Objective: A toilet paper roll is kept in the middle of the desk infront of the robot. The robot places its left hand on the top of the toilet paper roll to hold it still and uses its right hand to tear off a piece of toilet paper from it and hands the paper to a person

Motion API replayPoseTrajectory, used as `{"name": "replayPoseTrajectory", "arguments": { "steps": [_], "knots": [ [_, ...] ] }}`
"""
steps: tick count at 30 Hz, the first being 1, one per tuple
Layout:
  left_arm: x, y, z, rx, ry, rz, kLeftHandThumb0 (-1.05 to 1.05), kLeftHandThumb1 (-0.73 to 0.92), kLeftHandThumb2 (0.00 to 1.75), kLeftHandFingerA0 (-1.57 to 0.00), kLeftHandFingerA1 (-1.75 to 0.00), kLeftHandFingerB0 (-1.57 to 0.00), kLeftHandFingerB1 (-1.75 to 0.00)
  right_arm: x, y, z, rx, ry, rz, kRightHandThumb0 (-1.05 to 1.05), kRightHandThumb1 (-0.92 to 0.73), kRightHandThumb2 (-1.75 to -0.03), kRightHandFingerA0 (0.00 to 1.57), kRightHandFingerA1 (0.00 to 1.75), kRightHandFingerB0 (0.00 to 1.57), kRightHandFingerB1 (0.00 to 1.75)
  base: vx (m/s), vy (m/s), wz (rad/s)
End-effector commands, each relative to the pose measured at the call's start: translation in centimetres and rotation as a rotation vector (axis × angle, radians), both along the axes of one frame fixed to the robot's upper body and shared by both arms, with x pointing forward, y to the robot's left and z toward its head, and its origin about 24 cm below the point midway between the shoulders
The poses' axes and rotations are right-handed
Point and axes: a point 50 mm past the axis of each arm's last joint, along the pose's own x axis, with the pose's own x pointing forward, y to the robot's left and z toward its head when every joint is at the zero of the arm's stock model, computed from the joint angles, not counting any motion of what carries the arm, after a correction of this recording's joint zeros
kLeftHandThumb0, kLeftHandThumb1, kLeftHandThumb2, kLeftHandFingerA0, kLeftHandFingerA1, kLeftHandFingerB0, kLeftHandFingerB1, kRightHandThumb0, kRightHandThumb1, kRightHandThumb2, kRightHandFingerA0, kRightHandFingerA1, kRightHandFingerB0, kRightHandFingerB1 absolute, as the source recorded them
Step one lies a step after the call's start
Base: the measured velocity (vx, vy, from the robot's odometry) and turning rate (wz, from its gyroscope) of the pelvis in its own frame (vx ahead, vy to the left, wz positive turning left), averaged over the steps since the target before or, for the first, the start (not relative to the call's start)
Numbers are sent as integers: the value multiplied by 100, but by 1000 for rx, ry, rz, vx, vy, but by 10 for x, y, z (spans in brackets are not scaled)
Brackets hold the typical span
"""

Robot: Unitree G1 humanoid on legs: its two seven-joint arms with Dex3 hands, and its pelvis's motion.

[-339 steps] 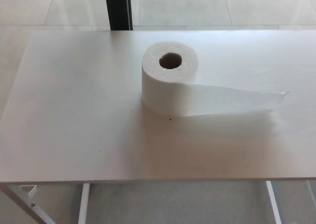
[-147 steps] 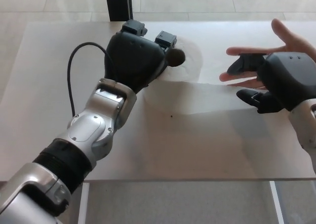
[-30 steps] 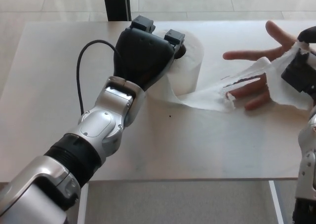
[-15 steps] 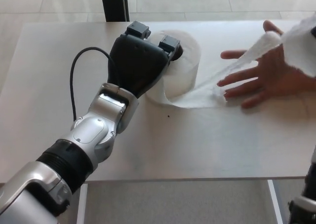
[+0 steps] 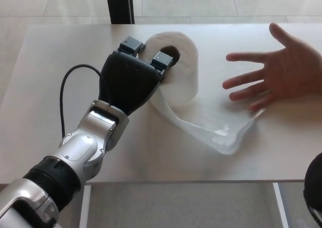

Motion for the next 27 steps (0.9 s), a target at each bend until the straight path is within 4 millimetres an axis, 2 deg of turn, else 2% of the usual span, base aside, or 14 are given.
{"name": "replayPoseTrajectory", "arguments": {
  "steps": [1,4,7,13,14,16,17,18,19,20,21,23,26,27],
  "knots": [
    [-17,12,-39,71,158,4,-46,78,64,-50,-47,-54,-43,1,-1,24,34,-40,-3,-13,-43,-145,113,175,97,152,0,0,0],
    [-17,12,-40,82,161,8,-46,79,64,-49,-47,-54,-42,0,2,35,21,-71,21,-18,-41,-147,106,175,86,160,0,0,0],
    [-15,12,-38,73,157,4,-46,79,64,-52,-46,-54,-42,2,12,25,-54,-25,75,-5,-36,-154,101,175,88,155,0,0,0],
    [-11,9,-31,55,169,-4,-46,81,64,-52,-46,-56,-44,15,24,-37,-232,209,186,-4,-49,-140,101,175,84,149,0,0,0],
    [-11,9,-30,51,168,-8,-47,80,64,-52,-47,-55,-43,17,24,-48,-274,259,198,-11,-44,-137,100,175,78,159,0,0,0],
    [-10,8,-29,47,168,-14,-47,80,64,-52,-47,-55,-43,19,22,-64,-332,329,213,-11,-44,-137,100,175,78,159,0,0,0],
    [-10,9,-27,51,168,-11,-48,80,65,-50,-48,-53,-42,24,19,-86,-411,435,200,-15,-34,-142,104,175,81,162,0,0,0],
    [-10,9,-26,51,168,-12,-48,80,65,-51,-48,-53,-41,26,17,-100,-443,478,192,-17,-37,-124,133,150,106,132,0,0,0],
    [-10,9,-26,38,165,-20,-48,79,65,-53,-48,-54,-42,26,14,-113,-475,535,187,-15,-41,-123,134,148,108,132,0,0,0],
    [-11,10,-25,38,166,-22,-48,80,64,-52,-48,-56,-44,27,9,-127,-565,595,195,-17,-43,-122,128,148,108,135,0,0,0],
    [-11,10,-25,39,166,-23,-48,79,64,-53,-49,-55,-43,28,4,-140,-596,648,198,-14,-38,-128,97,175,81,164,0,0,0],
    [-12,10,-25,40,175,-21,-48,78,64,-52,-48,-54,-42,27,1,-151,-648,702,192,-15,-49,-109,95,175,78,162,0,0,0],
    [-14,9,-24,44,177,-27,-48,77,64,-54,-48,-56,-43,27,-3,-162,-737,739,162,-14,-50,-113,94,175,80,157,0,0,0],
    [-15,7,-25,33,174,-46,-47,78,63,-54,-51,-58,-45,29,-5,-165,-758,749,159,-19,-46,-115,126,141,105,127,0,0,0]
  ]
}}
